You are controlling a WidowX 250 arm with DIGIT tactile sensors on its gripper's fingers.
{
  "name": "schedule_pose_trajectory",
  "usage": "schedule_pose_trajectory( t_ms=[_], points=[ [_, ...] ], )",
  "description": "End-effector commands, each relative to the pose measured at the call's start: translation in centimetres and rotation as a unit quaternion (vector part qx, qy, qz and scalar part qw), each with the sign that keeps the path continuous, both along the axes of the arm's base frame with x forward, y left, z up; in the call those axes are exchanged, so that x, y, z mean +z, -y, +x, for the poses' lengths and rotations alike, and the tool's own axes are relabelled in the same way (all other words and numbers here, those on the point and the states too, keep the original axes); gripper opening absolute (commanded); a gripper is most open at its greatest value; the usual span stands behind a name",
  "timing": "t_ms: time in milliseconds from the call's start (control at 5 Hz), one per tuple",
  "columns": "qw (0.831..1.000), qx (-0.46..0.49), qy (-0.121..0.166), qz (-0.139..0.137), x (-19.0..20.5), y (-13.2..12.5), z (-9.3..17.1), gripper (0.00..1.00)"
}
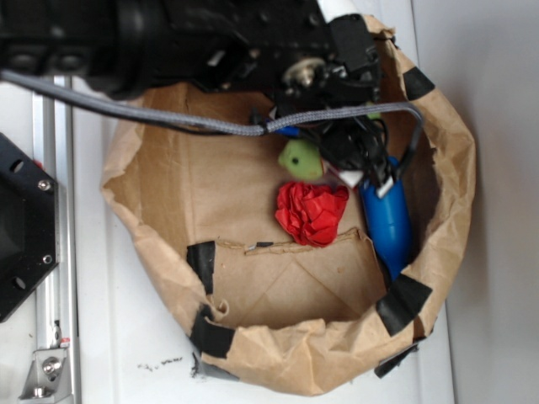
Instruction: Grab the green animal.
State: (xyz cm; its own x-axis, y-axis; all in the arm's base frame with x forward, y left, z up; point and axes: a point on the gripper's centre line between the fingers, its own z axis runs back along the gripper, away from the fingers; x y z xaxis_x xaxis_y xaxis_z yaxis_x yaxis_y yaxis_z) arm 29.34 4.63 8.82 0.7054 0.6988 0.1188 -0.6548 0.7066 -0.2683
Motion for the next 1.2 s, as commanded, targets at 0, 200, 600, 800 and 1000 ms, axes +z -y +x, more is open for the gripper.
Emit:
schedule_pose_trajectory(
  t_ms=[0, 200, 600, 800, 1000],
  points=[
    [0.968, -0.222, 0.024, -0.114, 5.5, 2.2, -0.6, 0.0],
    [0.963, -0.247, 0.015, -0.104, 4.5, 1.9, -1.4, 0.0],
    [0.979, -0.188, 0.072, 0.025, 4.9, 1.0, -4.2, 0.0],
    [0.978, -0.196, 0.069, 0.037, 4.3, 1.9, -4.7, 0.0],
    [0.981, -0.182, 0.06, 0.036, 4.2, 1.8, -4.4, 0.0]
  ],
)
